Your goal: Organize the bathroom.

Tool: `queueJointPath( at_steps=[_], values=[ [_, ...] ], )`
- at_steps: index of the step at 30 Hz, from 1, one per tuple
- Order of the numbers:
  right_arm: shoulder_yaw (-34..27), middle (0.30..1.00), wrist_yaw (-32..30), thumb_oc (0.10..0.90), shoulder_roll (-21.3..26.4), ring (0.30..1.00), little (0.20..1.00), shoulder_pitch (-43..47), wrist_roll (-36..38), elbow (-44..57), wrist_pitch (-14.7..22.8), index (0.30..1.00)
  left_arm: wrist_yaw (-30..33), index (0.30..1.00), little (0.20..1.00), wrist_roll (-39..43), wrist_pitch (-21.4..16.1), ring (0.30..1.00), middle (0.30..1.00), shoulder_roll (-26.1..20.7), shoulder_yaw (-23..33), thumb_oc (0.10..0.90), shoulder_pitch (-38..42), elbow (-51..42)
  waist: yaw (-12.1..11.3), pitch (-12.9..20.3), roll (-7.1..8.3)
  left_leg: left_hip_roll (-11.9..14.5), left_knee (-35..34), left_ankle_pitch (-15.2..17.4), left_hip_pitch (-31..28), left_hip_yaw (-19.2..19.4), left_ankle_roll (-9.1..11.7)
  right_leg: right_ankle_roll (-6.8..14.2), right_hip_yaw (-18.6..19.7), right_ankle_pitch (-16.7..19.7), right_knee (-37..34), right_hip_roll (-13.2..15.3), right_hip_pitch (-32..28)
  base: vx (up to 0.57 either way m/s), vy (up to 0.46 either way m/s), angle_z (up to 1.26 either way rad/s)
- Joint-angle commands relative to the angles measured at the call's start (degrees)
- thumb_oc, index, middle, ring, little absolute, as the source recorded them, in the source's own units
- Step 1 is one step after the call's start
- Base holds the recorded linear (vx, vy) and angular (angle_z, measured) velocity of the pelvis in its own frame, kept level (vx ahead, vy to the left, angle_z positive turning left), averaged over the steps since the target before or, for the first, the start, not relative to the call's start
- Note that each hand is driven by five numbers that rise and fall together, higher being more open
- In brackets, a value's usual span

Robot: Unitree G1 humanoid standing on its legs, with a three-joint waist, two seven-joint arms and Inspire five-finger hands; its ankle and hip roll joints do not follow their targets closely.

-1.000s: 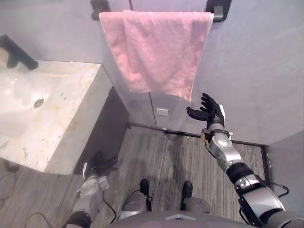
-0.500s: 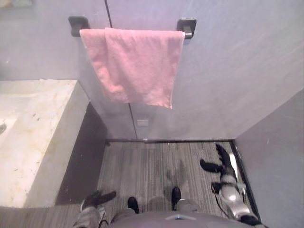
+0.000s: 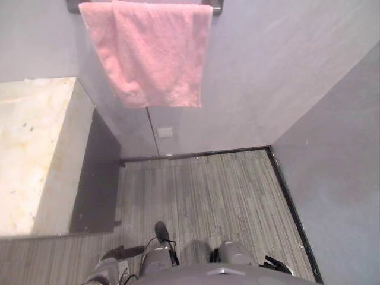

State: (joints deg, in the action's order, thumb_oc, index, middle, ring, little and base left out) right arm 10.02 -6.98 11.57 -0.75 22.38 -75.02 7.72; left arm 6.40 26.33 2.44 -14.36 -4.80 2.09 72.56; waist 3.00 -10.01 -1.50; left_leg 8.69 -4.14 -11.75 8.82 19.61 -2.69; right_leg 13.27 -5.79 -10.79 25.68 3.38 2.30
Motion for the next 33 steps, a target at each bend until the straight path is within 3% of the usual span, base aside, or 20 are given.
queueJointPath(
  at_steps=[1,3,5,7,8,9,10,11,12,15,16,17,19,21,23,25,26,27,30,33],
  values=[
    [2.3,0.9,1.5,0.8,1.2,0.9,0.9,6.7,1.1,6.7,0.7,0.9,0.8,0.9,0.9,0.1,1.5,0.9,0.9,-0.8,-3.2,0.8,2.4,0.6,-1.8,0.7,-0.32,-2.9,0.3,4.7,6.2,-5.3,5.1,-4.5,0.2,-8.3,-7.2,-5.1,-9.0,-0.5,-0.217,-0.16],
    [4.1,0.9,1.5,0.8,1.7,0.9,0.9,7.8,1.2,8.2,0.0,0.9,1.6,0.9,0.9,-0.9,1.0,0.9,0.9,-0.8,-5.0,0.8,2.7,0.8,-2.1,-0.1,-0.18,-0.9,-0.9,3.6,9.1,-7.0,7.0,-6.3,-0.9,-10.8,-10.9,-6.2,-9.5,-0.59,-0.235,0.07],
    [5.7,0.9,2.6,0.8,2.8,0.9,0.9,8.5,0.4,9.6,-1.1,0.9,1.4,0.9,0.9,-1.4,0.4,0.9,0.9,-1.0,-5.5,0.8,3.2,1.1,-1.8,-1.3,-0.29,1.1,-0.9,2.9,11.1,-6.5,8.1,-6.8,-2.6,-8.7,-14.3,-6.3,-9.3,-0.63,-0.171,0.4],
    [5.9,0.9,2.5,0.8,3.4,0.9,0.9,8.5,2.0,10.1,-1.3,0.9,1.7,0.9,0.9,-2.3,0.8,0.9,0.9,-0.9,-5.6,0.8,3.5,1.1,-1.7,-2.0,0.0,0.2,-0.8,2.9,10.3,-6.5,7.5,-6.9,-4.0,-7.9,-15.5,-6.1,-9.8,-0.46,-0.083,0.61],
    [6.0,0.9,2.6,0.8,3.8,0.9,0.9,8.9,3.4,10.2,-2.3,0.9,1.5,0.9,0.9,-2.2,0.7,0.9,0.9,-0.9,-5.7,0.8,3.8,1.3,-1.8,-2.6,-0.1,-0.2,1.1,4.1,9.3,-5.6,6.9,-7.6,-5.1,-7.2,-15.8,-6.1,-9.3,-0.75,-0.054,0.74],
    [5.1,0.9,2.9,0.8,3.8,0.9,0.9,9.3,4.0,8.9,-2.6,0.9,0.6,0.9,0.9,-2.5,-0.6,0.9,0.9,-0.9,-4.9,0.8,3.0,1.4,-1.5,-3.2,0.6,-2.1,10.0,7.0,7.3,-2.8,5.9,-8.9,-7.5,-4.1,-17.9,-4.7,-8.4,-0.94,-0.012,0.75],
    [4.1,0.9,3.0,0.8,3.8,0.9,0.9,9.2,3.0,7.6,-2.7,0.9,0.3,0.9,0.9,-1.9,-2.3,0.9,0.9,-0.6,-4.3,0.8,2.0,1.5,-1.7,-3.1,1.72,-4.6,17.3,12.1,6.6,-2.0,4.3,-9.9,-9.0,-0.9,-19.9,-3.0,-7.6,-0.71,0.003,0.64],
    [4.1,0.9,3.0,0.8,3.8,0.9,0.9,9.2,3.0,7.6,-2.7,0.9,0.3,0.9,0.9,-1.9,-2.3,0.9,0.9,-0.6,-4.3,0.8,2.0,1.5,-1.7,-3.1,1.7,-4.6,17.4,12.1,6.7,-2.0,4.3,-9.9,-9.0,-0.9,-19.9,-3.0,-7.7,-0.65,0.081,0.59],
    [3.3,0.9,3.7,0.8,4.0,0.9,0.9,8.7,1.7,6.7,-4.2,0.9,0.3,0.9,0.9,-1.6,-4.2,0.9,0.9,-0.3,-2.5,0.8,0.3,1.1,-1.9,-2.5,3.18,-7.8,26.6,19.5,5.4,-1.7,2.8,-9.7,-9.2,2.6,-23.3,-0.8,-7.0,-0.47,0.083,0.5],
    [3.2,0.9,3.6,0.8,4.0,0.9,0.9,8.5,0.7,6.3,-5.4,0.9,0.0,0.9,0.9,-2.1,-4.5,0.9,0.9,-0.3,-1.5,0.8,-0.4,0.9,-1.8,-2.1,3.54,-8.5,30.7,21.6,4.6,-1.2,2.8,-9.7,-9.3,3.8,-24.5,-0.3,-6.7,-0.38,0.096,0.48],
    [2.6,0.9,3.4,0.8,3.8,0.9,0.9,6.5,0.6,5.2,-8.0,0.9,-0.5,0.9,0.9,-3.1,-5.5,0.9,0.9,-0.6,0.6,0.8,-1.7,0.8,-0.9,-1.1,3.55,-9.7,37.5,22.2,2.2,-2.3,4.6,-9.8,-10.1,5.9,-26.1,0.6,-5.4,-0.58,0.202,0.7],
    [2.4,0.9,3.5,0.8,3.7,0.9,0.9,5.9,0.9,5.1,-8.2,0.9,-0.6,0.9,0.9,-3.1,-5.6,0.9,0.9,-0.5,0.8,0.8,-1.8,0.7,-0.7,-1.2,3.31,-9.6,38.3,22.1,1.4,-2.8,5.1,-9.7,-10.5,6.3,-26.4,0.7,-5.5,-0.76,0.306,0.66],
    [1.7,0.9,3.8,0.8,3.5,0.9,0.9,4.2,1.4,4.8,-8.1,0.9,-0.4,0.9,0.9,-2.4,-6.1,0.9,0.9,-0.6,1.3,0.8,-1.5,0.7,0.6,-0.7,2.06,-8.9,35.4,19.5,-4.7,-4.5,7.8,-9.5,-12.1,7.5,-26.9,1.2,-4.1,-0.5,0.303,0.68],
    [0.9,0.9,4.0,0.8,3.4,0.9,0.9,3.1,0.4,4.7,-7.5,0.9,-0.2,0.9,0.9,-2.3,-6.1,0.9,0.9,-0.6,1.7,0.8,-0.8,0.5,2.4,-0.2,0.77,-6.7,31.1,17.9,-10.7,-3.8,9.4,-9.4,-12.8,8.6,-26.8,1.8,-2.4,-0.47,0.365,0.62],
    [0.5,0.9,3.7,0.8,3.5,0.9,0.9,2.7,0.3,4.8,-6.8,0.9,-0.3,0.9,0.9,-2.8,-5.8,0.9,0.9,-0.7,1.7,0.8,0.1,0.2,3.5,0.2,0.55,-5.6,28.3,18.0,-12.6,-3.3,9.0,-8.8,-13.3,9.7,-26.0,3.2,-0.2,-0.42,0.383,0.46],
    [-0.2,0.9,2.4,0.8,3.6,0.9,0.9,2.7,0.6,5.3,-5.9,0.9,-0.1,0.9,0.9,-3.6,-5.4,0.9,0.9,-0.8,0.6,0.8,1.5,-0.3,5.2,-0.1,0.1,-7.4,19.0,24.3,-16.0,-2.3,6.3,-4.9,-12.0,13.6,-23.6,7.0,5.3,-0.57,0.599,0.71],
    [-0.7,0.9,2.7,0.8,4.1,0.9,0.9,3.4,0.0,5.5,-4.7,0.9,-0.2,0.9,0.9,-3.8,-5.4,0.9,0.9,-1.7,-1.4,0.8,2.9,-0.8,6.3,-0.8,0.2,-8.7,13.0,25.5,-16.1,-3.0,4.3,-1.2,-9.8,18.0,-24.7,10.4,8.5,-0.65,0.66,1.28],
    [-0.7,0.9,2.5,0.8,4.3,0.9,0.9,3.7,-1.6,5.8,-4.1,0.9,0.5,0.9,0.9,-1.9,-4.9,0.9,0.9,-2.0,-2.4,0.8,3.4,-1.1,6.3,-1.3,-0.15,-9.4,9.1,24.3,-16.3,-4.5,4.0,0.3,-9.1,20.0,-26.6,11.1,8.5,-0.54,0.521,1.15],
    [-0.6,0.9,3.5,0.8,4.2,0.9,0.9,4.6,-0.1,5.4,-4.3,0.9,1.5,0.9,0.9,-1.4,-4.8,0.9,0.9,-2.5,-3.2,0.8,4.2,-0.9,6.1,-2.2,-0.24,-9.9,5.6,22.3,-14.6,-7.9,3.1,1.3,-5.0,21.9,-29.4,11.4,9.8,-0.37,0.305,0.83],
    [-0.1,0.9,4.3,0.8,3.1,0.9,0.9,4.4,-1.6,5.6,-4.0,0.9,1.7,0.9,0.9,-2.7,-4.6,0.9,0.9,-4.0,-2.5,0.8,3.2,-0.5,5.6,-2.4,-1.19,-9.0,3.2,19.3,-13.9,-8.1,2.6,0.0,-3.6,17.7,-23.6,7.9,9.9,-0.2,0.207,0.69]
  ],
)
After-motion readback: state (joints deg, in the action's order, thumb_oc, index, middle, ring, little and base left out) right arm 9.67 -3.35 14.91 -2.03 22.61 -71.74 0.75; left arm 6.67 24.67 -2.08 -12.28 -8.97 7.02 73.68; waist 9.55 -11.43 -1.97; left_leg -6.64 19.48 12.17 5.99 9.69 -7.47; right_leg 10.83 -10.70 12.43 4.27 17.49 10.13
